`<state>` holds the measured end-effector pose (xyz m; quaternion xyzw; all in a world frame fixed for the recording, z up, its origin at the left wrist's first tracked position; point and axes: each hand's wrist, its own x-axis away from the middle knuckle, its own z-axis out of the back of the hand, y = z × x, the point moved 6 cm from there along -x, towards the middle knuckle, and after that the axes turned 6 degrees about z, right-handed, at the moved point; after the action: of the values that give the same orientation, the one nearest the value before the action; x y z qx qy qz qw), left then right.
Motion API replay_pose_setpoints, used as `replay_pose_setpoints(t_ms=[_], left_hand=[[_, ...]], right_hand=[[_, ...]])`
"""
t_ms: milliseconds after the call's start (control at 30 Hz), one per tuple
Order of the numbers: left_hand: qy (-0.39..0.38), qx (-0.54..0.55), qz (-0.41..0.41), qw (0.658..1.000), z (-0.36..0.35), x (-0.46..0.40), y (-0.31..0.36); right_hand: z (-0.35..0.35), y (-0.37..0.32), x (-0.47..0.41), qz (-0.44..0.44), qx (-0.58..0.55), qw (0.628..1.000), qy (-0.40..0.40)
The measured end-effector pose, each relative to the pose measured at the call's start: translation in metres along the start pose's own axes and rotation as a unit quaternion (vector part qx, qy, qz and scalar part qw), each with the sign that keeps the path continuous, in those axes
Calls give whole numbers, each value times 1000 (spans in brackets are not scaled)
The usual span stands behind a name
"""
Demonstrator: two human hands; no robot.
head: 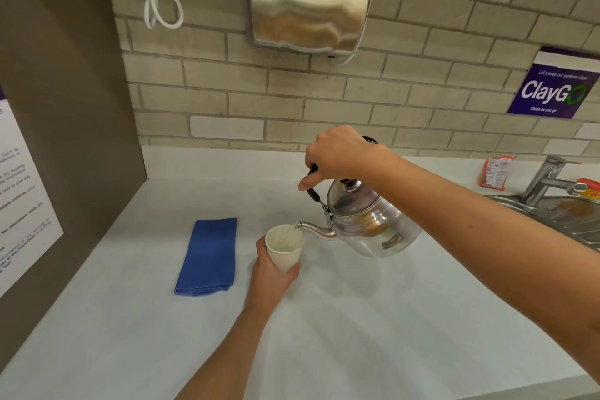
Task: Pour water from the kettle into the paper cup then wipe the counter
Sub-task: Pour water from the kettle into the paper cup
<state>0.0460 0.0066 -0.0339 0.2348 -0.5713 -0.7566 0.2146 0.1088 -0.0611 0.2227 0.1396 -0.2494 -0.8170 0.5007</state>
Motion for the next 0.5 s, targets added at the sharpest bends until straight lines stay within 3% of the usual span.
replay_pose_setpoints(t_ms=[500], left_hand=[[1,-4,-4,1000,1,1,2]], right_hand=[[3,-3,0,5,10,1000,-1]])
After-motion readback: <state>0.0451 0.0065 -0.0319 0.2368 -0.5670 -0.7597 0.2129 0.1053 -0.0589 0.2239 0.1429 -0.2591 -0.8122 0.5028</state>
